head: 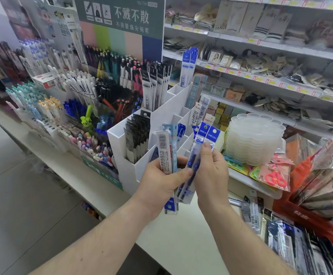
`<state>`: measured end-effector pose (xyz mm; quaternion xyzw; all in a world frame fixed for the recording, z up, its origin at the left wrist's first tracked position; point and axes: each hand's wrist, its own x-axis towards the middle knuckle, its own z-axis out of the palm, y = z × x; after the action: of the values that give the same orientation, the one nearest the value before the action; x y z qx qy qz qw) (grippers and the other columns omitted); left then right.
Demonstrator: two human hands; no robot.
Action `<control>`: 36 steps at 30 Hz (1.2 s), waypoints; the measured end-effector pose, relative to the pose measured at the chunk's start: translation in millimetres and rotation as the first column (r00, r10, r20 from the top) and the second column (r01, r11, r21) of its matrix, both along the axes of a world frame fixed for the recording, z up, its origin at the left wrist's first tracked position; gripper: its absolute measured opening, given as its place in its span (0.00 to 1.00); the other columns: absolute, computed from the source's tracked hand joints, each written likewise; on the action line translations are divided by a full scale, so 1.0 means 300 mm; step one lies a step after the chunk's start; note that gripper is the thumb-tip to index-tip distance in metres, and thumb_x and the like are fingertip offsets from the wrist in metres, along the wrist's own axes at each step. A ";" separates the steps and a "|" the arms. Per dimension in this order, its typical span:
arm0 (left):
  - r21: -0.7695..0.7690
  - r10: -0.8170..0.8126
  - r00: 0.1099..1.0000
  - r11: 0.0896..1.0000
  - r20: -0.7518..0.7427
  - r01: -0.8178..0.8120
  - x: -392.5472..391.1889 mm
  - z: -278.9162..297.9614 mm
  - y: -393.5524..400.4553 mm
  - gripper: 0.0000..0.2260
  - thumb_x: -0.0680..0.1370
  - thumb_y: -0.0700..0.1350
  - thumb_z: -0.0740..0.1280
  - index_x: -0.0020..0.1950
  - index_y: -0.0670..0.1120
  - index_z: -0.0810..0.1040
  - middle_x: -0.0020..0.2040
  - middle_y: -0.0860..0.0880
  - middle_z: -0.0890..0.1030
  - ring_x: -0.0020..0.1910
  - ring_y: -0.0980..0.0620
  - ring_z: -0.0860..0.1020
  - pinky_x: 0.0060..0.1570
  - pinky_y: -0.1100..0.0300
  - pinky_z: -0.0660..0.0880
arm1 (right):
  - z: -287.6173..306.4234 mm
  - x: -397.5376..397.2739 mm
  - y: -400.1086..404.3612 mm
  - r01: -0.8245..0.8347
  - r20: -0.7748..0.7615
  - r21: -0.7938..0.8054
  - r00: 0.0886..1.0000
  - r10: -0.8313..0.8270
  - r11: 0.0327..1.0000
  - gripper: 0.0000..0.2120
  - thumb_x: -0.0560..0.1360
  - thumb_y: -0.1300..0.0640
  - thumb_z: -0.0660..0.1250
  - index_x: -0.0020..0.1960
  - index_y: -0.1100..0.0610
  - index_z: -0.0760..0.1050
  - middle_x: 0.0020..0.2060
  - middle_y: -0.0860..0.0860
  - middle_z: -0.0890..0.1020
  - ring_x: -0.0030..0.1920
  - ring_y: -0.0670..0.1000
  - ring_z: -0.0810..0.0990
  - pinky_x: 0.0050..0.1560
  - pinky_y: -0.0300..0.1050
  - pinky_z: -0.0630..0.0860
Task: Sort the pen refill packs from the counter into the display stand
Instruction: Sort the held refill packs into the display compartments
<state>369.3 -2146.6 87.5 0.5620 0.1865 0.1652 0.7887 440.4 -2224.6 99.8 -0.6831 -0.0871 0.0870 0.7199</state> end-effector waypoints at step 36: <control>0.171 0.158 0.938 0.979 -0.309 -0.108 0.026 -0.006 0.152 0.07 0.78 0.33 0.66 0.44 0.45 0.77 0.48 0.50 0.86 0.45 0.50 0.85 0.33 0.61 0.75 | -0.124 0.370 0.169 -0.125 0.132 -0.288 0.977 0.169 0.949 0.10 0.75 0.55 0.73 0.37 0.46 0.78 0.37 0.50 0.84 0.43 0.57 0.84 0.50 0.61 0.80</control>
<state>376.9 -2101.0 85.7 0.6259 0.3370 0.1383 0.6897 551.4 -2173.9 62.7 -0.7736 -0.1806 0.0986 0.5993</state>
